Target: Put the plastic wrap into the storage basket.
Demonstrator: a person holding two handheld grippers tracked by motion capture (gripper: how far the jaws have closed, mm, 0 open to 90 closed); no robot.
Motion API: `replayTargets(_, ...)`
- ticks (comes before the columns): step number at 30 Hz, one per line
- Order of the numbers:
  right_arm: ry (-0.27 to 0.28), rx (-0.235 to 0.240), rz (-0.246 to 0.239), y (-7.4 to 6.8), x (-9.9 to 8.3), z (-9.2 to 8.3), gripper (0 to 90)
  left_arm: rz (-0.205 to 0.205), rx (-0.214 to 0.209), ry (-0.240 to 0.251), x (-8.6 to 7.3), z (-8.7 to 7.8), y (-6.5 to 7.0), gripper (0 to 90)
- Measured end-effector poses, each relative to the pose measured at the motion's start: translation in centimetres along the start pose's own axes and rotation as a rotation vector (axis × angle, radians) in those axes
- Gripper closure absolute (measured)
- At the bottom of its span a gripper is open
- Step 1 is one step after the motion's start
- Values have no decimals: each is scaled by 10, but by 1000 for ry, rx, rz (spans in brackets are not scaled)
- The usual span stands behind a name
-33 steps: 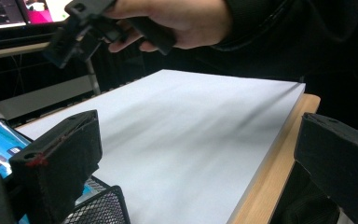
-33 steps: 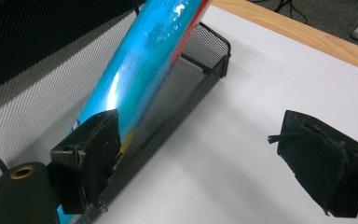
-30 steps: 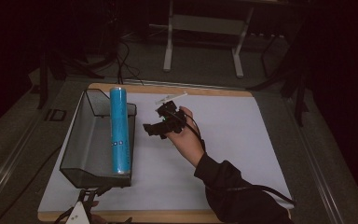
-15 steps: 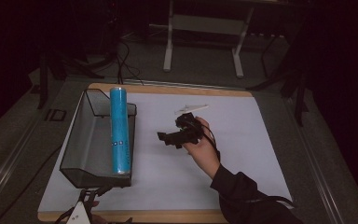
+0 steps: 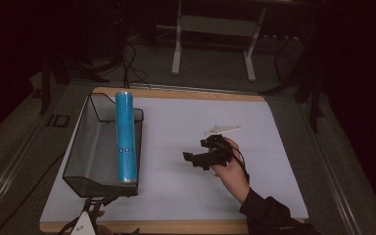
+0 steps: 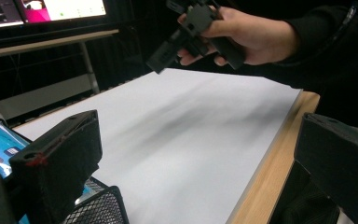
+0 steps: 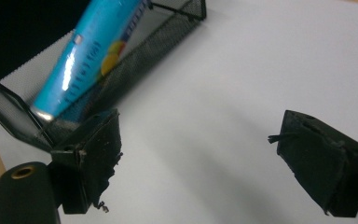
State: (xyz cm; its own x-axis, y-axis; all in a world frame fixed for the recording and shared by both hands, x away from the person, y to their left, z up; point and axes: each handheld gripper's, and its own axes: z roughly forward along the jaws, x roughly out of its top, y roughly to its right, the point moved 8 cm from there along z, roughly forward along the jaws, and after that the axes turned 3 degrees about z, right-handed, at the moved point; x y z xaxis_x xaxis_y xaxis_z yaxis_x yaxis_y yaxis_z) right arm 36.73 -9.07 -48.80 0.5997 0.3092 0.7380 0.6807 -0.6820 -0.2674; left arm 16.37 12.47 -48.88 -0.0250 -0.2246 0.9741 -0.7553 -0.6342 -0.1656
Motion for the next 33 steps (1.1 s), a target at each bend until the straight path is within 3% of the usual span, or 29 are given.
replayTargets(9,1,-14,14,10,-29,-17,138,4,-1,-5,0,0,0,16)
replayTargets(17,42,-3,12,9,-48,-34,141,1,-4,-9,-1,1,1,16)
replayTargets(23,33,-18,-22,8,-63,-44,141,7,3,-9,-1,0,0,16)
replayTargets(33,14,-6,4,11,-83,-53,141,7,-1,-15,-2,2,0,16)
